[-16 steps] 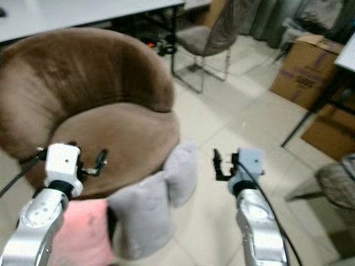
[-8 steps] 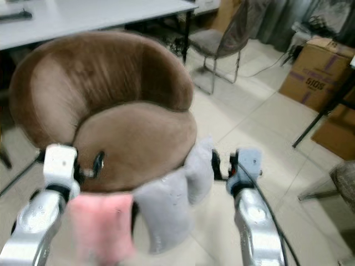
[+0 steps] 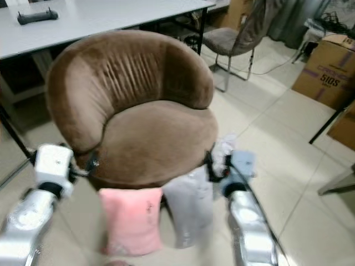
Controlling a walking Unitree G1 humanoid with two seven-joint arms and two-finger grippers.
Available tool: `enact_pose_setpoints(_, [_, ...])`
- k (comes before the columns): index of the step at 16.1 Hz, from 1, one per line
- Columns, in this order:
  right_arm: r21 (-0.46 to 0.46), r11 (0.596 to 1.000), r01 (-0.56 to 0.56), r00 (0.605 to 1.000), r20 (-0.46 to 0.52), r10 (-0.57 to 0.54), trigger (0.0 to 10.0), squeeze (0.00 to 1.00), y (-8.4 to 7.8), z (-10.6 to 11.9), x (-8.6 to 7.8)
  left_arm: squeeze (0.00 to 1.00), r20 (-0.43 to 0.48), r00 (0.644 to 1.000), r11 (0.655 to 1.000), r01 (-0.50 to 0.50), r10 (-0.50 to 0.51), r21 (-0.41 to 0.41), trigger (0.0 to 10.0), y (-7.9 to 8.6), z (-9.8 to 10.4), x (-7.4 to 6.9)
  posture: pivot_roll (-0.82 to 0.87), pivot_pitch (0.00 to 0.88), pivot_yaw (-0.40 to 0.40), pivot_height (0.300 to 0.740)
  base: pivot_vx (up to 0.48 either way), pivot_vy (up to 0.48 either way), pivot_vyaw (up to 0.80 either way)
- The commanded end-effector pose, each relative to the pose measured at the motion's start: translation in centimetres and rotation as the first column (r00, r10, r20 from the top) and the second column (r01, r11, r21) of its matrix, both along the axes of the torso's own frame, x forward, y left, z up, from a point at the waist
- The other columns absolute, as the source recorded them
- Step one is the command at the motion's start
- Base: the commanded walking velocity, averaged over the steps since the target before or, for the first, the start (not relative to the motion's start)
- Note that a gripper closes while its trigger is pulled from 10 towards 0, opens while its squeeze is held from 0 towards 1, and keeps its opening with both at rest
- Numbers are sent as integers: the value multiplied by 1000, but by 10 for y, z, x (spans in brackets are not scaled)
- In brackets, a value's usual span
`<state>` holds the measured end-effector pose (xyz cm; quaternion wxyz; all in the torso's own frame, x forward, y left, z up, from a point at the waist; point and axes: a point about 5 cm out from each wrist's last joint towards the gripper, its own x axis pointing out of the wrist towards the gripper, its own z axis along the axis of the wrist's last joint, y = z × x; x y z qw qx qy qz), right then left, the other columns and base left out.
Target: Move the pillow to the sofa from floor
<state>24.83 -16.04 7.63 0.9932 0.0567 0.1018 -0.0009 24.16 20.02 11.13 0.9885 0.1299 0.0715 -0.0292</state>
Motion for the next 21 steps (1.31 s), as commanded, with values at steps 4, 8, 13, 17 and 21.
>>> enact_pose_setpoints(4, [-14,993,114,993,16,-114,10000,0,-18,3,-12,0,-16,995,996,94,-94,-12,10000,-14,0,14,2,0,84,740,0,369,0])
enact_pose_setpoints(8, [-24,992,121,993,16,-120,10000,0,-21,5,-15,0,-14,995,995,93,-94,-23,10000,-16,-1,18,-2,0,68,740,0,368,-600])
enact_pose_setpoints(13, [-28,996,89,996,12,-88,10000,0,-17,6,-9,0,-13,998,998,54,-55,-24,10000,-11,-2,13,27,0,32,740,0,368,-800])
enact_pose_setpoints(17, [-24,997,72,997,5,-72,10000,0,-13,5,-8,0,-18,999,999,32,-33,-17,10000,-5,-4,9,34,0,25,740,0,367,-800])
enact_pose_setpoints(21, [-25,997,70,998,4,-70,10000,0,-13,5,-8,0,-17,1000,1000,23,-24,-15,10000,-3,-3,9,35,0,25,740,0,369,-364])
